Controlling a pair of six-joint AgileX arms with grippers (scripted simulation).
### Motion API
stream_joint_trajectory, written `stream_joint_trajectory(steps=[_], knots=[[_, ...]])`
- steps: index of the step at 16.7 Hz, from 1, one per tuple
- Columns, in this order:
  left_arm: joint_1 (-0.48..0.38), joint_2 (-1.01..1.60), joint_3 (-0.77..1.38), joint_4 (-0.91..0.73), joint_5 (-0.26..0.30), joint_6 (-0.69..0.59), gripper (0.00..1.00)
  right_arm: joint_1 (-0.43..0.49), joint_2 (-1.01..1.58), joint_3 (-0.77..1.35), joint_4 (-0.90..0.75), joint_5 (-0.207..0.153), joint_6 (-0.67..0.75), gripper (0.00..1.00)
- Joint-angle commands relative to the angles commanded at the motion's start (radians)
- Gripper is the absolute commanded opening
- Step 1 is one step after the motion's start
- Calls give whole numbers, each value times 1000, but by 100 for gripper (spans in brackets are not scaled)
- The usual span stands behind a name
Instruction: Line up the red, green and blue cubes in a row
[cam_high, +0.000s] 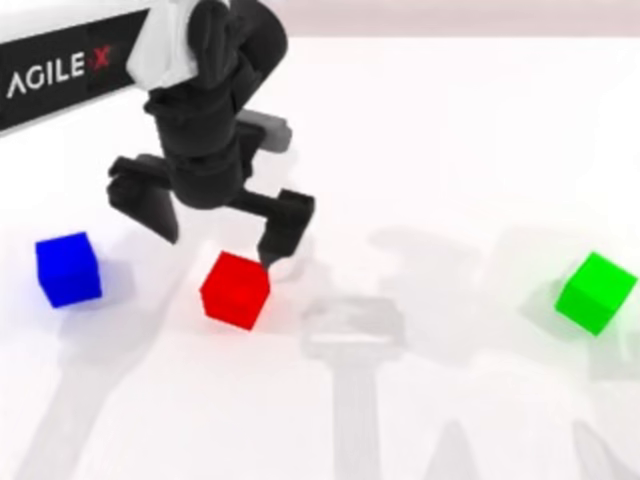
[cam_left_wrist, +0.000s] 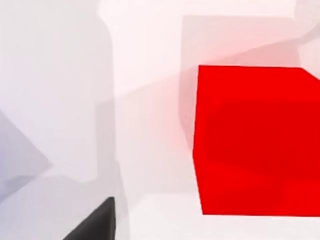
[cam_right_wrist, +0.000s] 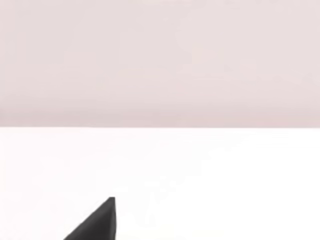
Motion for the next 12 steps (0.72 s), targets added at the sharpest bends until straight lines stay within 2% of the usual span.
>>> stream_joint_trajectory(steps=[3, 9, 12], knots=[[-2, 15, -29, 39, 0, 2, 100, 0, 0, 0, 0, 0, 0, 100], [-3, 99, -170, 273, 0, 3, 100, 0, 0, 0, 0, 0, 0, 100], [-3, 117, -198, 312, 1, 3, 100, 0, 0, 0, 0, 0, 0, 100]])
